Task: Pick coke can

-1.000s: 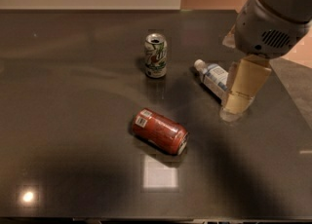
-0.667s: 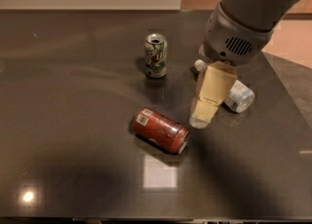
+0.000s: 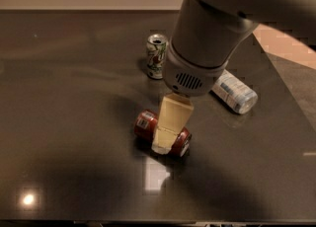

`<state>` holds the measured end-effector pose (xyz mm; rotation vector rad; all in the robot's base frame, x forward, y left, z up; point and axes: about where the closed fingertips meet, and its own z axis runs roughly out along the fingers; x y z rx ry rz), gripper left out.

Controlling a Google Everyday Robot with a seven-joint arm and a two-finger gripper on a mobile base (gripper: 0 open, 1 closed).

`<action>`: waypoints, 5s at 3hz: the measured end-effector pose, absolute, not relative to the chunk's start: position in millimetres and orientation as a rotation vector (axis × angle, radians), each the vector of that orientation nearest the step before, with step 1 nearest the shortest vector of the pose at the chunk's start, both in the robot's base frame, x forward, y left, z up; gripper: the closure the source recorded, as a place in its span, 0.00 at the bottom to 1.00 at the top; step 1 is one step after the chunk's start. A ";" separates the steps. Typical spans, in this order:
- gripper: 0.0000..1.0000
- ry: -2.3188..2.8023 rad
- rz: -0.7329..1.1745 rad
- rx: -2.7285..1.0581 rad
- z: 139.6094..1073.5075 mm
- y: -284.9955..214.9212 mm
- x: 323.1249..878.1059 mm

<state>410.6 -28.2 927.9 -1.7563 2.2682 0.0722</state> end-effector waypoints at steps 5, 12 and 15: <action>0.00 2.416 -0.011 -1.738 841.9 -18.7 421.1; 1.00 2.227 0.171 -1.959 953.9 -20.3 436.1; 1.00 2.050 0.212 -1.970 1002.3 -5.2 447.2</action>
Offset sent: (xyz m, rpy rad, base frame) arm 0.0101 0.0154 -0.0763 -0.0856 0.0539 -0.0700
